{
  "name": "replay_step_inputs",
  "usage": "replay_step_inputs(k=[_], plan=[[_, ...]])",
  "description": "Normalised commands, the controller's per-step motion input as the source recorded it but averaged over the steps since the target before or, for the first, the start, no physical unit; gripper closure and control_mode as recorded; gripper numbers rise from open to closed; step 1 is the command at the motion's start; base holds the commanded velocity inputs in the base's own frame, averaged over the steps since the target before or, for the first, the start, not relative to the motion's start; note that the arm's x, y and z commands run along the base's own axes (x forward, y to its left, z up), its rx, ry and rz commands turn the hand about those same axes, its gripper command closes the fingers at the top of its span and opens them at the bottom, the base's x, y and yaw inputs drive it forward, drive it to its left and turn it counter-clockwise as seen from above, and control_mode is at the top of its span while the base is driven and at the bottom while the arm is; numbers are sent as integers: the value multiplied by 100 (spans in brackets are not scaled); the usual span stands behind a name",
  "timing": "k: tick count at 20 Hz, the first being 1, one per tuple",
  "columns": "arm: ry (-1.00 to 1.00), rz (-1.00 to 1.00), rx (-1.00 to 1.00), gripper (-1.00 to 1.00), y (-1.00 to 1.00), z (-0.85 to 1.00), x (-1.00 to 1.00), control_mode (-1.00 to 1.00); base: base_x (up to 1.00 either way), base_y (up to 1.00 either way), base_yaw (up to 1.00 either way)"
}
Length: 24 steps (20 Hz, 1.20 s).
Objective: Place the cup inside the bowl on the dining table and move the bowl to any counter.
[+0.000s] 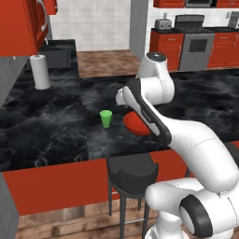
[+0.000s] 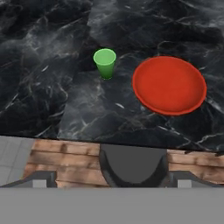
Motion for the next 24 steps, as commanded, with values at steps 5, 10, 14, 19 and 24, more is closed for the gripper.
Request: replay_step_inputs(k=[5,10,14,19,24], plan=[[-4,0,0,-100,19,-7,2,-100,0,0,0],[-4,0,0,-100,15,-10,17,-100,0,0,0],[-1,0,0,-100,1,-8,32,-100,0,0,0],[0,0,0,-100,0,0,42,-100,0,0,0],[0,0,0,-100,5,0,39,-100,0,0,0]])
